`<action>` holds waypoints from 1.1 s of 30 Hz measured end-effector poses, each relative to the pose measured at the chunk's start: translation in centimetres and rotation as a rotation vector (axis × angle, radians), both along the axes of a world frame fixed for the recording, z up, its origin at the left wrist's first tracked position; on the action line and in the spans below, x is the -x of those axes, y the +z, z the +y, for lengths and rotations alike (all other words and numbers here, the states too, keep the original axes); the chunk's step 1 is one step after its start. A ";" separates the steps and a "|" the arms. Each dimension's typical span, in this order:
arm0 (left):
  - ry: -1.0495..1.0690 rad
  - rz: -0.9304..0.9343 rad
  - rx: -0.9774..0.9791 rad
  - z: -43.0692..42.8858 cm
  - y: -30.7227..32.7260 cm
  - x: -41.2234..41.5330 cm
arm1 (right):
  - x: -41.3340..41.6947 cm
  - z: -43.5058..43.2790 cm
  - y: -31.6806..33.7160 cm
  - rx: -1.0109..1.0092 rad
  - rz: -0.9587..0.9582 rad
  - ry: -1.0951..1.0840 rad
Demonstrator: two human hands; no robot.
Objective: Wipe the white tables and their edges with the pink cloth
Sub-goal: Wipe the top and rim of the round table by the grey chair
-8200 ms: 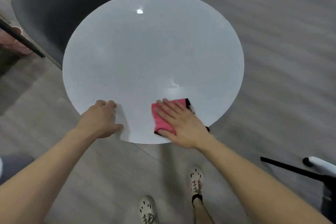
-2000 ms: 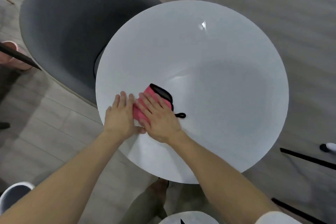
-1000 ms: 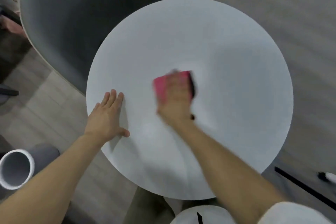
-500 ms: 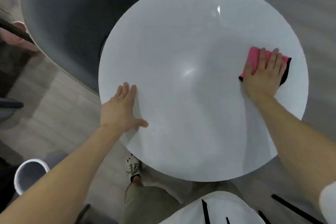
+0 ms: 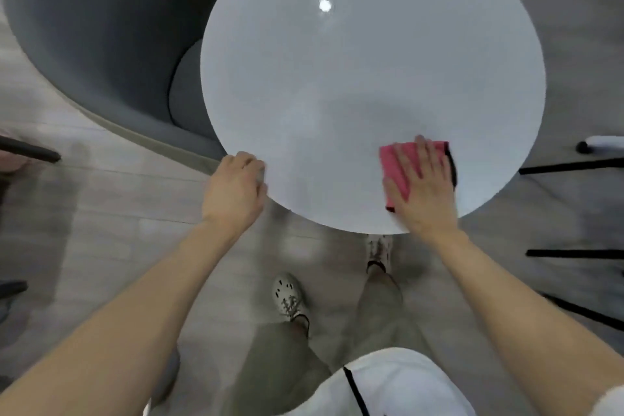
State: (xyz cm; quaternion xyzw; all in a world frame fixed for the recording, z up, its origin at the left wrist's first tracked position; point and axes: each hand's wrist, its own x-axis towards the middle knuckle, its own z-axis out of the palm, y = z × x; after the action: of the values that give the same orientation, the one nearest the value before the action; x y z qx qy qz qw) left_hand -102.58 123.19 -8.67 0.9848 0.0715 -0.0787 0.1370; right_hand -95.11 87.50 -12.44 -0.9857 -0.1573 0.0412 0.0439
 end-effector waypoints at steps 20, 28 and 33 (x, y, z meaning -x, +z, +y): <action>-0.046 -0.089 0.009 0.1 -1.7 1.0 | 0.3 -1.4 -1.6 0.013 -0.038 -0.670; 0.089 -0.270 0.003 -2.2 -1.0 1.5 | 5.4 13.1 -0.1 -0.221 -0.013 0.434; 0.056 -0.198 -0.049 -9.2 -1.3 1.0 | -4.2 -6.6 -0.4 -0.072 -0.037 0.166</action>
State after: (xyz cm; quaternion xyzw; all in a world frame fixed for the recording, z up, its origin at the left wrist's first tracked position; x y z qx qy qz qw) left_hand -103.63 114.04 -10.02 0.9885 0.0869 0.0248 0.1213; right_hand -90.95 80.86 -12.80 -0.9676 -0.2407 0.0209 0.0730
